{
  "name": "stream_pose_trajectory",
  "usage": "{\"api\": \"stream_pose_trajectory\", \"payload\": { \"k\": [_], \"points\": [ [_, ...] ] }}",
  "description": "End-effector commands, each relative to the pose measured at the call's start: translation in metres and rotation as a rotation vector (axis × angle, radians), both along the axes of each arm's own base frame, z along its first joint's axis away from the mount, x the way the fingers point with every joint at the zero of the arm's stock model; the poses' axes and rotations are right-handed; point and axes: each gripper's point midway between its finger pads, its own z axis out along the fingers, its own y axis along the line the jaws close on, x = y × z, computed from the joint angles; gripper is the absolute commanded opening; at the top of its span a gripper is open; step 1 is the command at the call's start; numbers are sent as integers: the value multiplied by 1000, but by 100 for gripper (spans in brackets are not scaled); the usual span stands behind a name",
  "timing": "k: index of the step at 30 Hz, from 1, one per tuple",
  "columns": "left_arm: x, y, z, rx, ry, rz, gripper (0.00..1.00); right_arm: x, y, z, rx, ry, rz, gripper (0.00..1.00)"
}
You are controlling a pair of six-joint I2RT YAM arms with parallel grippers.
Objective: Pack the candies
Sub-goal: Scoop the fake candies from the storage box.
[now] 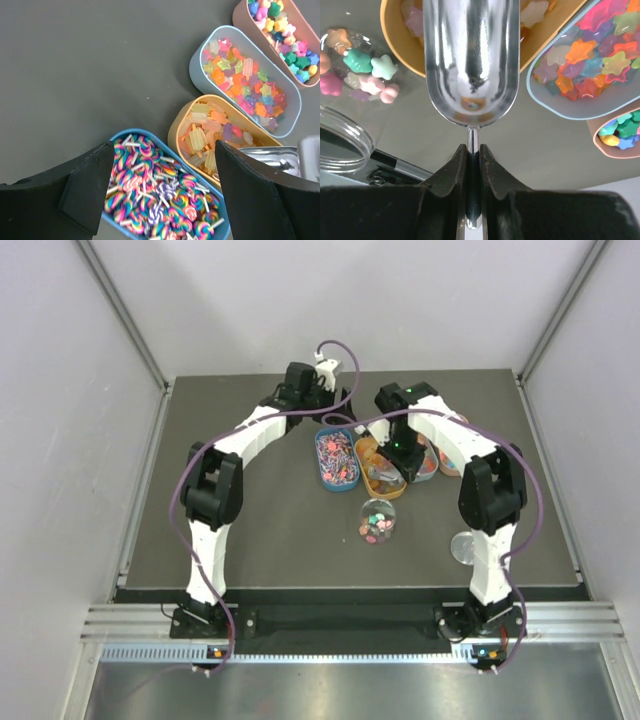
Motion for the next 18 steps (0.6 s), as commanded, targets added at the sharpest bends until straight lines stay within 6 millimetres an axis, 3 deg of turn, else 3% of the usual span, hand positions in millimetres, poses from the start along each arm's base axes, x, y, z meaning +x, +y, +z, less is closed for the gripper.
{"api": "stream_pose_trajectory", "payload": {
  "k": [1, 11, 18],
  "points": [
    [10, -22, 7, -56, -52, -75, 85, -16, -8, 6, -59, 91, -9, 0],
    [22, -47, -53, -40, -9, -144, 77, -8, 2, -1, -43, 96, 3, 0],
    [20, -59, -63, -55, 5, -171, 72, -6, 15, -2, -14, 97, 14, 0]
  ]
}}
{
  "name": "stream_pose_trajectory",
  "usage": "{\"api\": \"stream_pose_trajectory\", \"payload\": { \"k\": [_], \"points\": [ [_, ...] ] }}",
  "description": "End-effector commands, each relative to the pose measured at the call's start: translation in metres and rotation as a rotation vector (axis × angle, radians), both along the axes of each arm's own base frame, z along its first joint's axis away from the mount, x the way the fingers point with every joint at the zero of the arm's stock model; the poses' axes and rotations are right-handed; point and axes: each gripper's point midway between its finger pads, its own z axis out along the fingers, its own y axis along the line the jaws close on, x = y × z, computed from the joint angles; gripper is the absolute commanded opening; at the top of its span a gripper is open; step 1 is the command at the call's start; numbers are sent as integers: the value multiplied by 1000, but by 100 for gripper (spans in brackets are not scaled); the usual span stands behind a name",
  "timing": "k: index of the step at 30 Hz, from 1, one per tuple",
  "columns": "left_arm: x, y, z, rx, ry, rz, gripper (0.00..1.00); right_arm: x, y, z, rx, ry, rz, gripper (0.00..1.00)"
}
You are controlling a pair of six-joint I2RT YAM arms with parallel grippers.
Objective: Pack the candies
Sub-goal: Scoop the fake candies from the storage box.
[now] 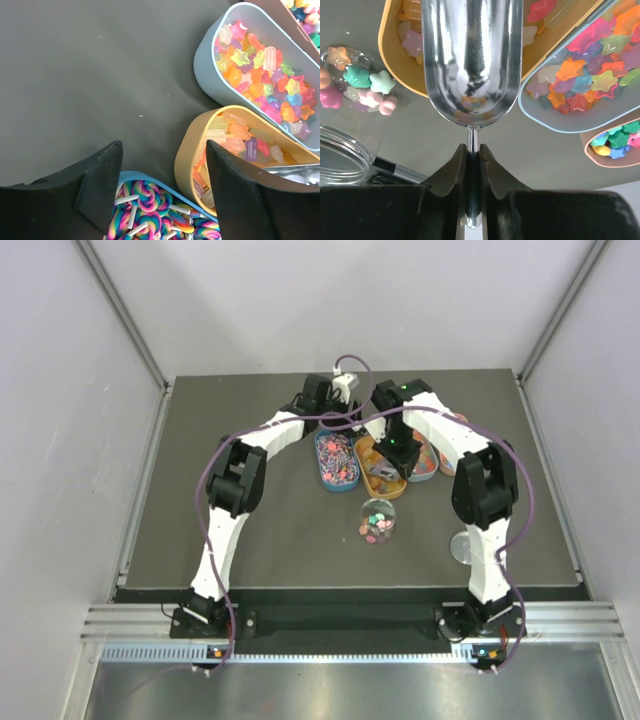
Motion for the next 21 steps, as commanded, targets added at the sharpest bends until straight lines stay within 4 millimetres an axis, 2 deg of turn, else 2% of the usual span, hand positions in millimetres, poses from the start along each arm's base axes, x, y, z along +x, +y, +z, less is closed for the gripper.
{"api": "stream_pose_trajectory", "payload": {
  "k": [1, 8, 10, 15, 21],
  "points": [
    [1, -16, 16, -44, -48, -53, 70, -18, 6, 6, -8, 83, 9, 0],
    [4, -26, 24, -29, -100, -99, 68, -12, 11, 7, 1, 67, 8, 0],
    [6, -28, 24, -32, -105, -104, 67, -4, 14, 9, 11, 45, 5, 0],
    [-1, -36, 23, -48, -90, -129, 66, 1, 18, 5, 16, 46, 1, 0],
    [-14, -47, 12, -57, -52, -167, 65, 4, 22, 4, 24, 40, 2, 0]
  ]
}}
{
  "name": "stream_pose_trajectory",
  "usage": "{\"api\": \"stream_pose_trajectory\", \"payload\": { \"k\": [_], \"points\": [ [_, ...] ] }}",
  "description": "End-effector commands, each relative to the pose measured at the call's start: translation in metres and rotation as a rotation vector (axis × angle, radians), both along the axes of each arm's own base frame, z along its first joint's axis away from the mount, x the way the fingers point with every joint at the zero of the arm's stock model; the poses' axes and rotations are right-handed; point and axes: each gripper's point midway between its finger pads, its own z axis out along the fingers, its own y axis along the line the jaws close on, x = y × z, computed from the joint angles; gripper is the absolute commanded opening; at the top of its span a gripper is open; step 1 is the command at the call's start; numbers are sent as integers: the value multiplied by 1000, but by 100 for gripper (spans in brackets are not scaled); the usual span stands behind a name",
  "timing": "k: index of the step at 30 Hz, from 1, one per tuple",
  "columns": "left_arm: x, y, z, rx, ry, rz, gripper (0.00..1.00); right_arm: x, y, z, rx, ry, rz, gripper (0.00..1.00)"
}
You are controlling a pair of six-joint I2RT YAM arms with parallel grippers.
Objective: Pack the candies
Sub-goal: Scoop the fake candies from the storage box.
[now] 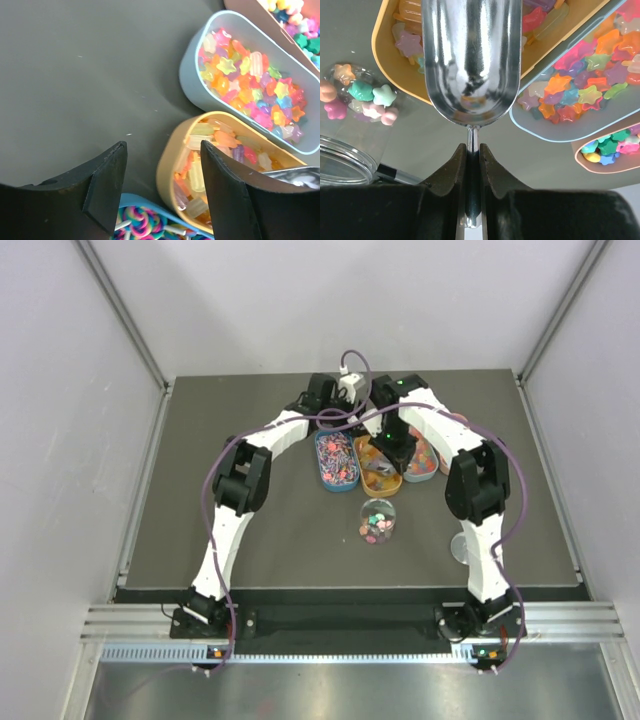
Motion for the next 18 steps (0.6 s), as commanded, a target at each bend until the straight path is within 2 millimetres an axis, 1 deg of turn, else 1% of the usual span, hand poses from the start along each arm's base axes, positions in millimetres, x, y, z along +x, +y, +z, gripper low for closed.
{"api": "stream_pose_trajectory", "payload": {
  "k": [1, 4, 8, 11, 13, 18],
  "points": [
    [-19, -30, 9, -27, -25, -99, 65, -10, 11, 5, 15, 44, 5, 0],
    [-27, -37, 2, -21, -10, -120, 64, -10, 11, 6, 19, 39, 3, 0],
    [-35, -44, 0, -21, 2, -139, 63, -10, 13, 9, 29, 26, -18, 0],
    [-38, -46, -6, -16, 14, -139, 63, -18, 12, 3, 29, 56, -41, 0],
    [-40, -47, -5, -16, 16, -141, 62, -25, 11, -3, 17, 82, -67, 0],
    [-45, -51, -3, -17, 17, -152, 62, -47, 14, -6, 35, 153, -93, 0]
  ]
}}
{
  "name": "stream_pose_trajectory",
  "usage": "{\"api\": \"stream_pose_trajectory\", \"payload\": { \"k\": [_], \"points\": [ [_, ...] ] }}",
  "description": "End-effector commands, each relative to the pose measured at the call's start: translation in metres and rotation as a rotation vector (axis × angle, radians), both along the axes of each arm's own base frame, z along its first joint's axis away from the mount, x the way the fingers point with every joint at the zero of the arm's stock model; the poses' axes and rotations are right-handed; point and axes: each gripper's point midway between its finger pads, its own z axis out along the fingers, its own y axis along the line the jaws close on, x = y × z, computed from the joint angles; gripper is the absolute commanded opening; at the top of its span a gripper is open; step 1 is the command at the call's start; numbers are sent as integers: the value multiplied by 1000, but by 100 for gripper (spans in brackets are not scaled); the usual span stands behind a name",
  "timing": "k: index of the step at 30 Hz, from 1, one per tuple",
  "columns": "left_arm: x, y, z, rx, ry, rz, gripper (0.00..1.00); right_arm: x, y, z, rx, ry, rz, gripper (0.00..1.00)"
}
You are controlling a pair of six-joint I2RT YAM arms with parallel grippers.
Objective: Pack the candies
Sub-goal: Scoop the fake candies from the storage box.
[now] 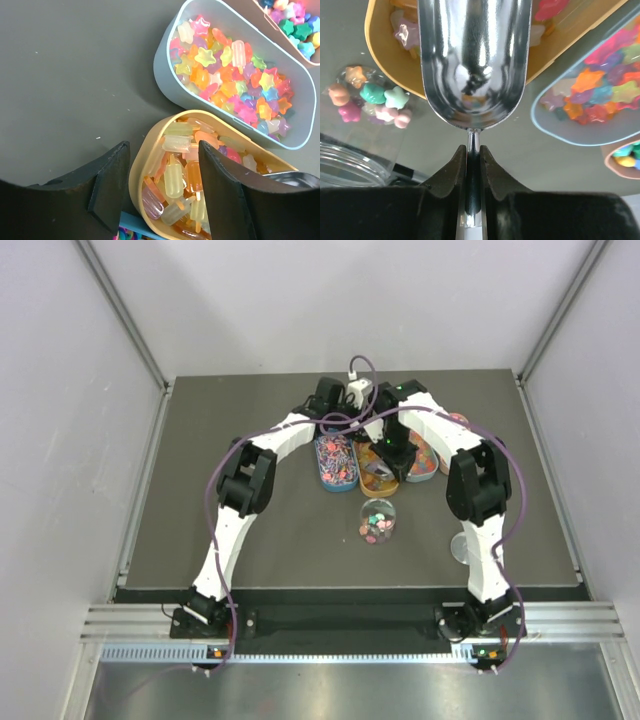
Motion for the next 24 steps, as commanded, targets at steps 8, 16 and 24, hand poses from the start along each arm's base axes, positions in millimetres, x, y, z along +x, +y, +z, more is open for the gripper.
{"api": "stream_pose_trajectory", "payload": {
  "k": [8, 16, 24],
  "points": [
    [-31, -34, -1, 4, -20, -106, 60, -39, 23, 10, 86, 117, -64, 0],
    [-35, -37, -1, 13, -23, -110, 59, -41, 32, 5, 117, 159, -117, 0],
    [-40, -42, -6, 18, -17, -121, 57, -51, 39, 3, 144, 208, -195, 0]
  ]
}}
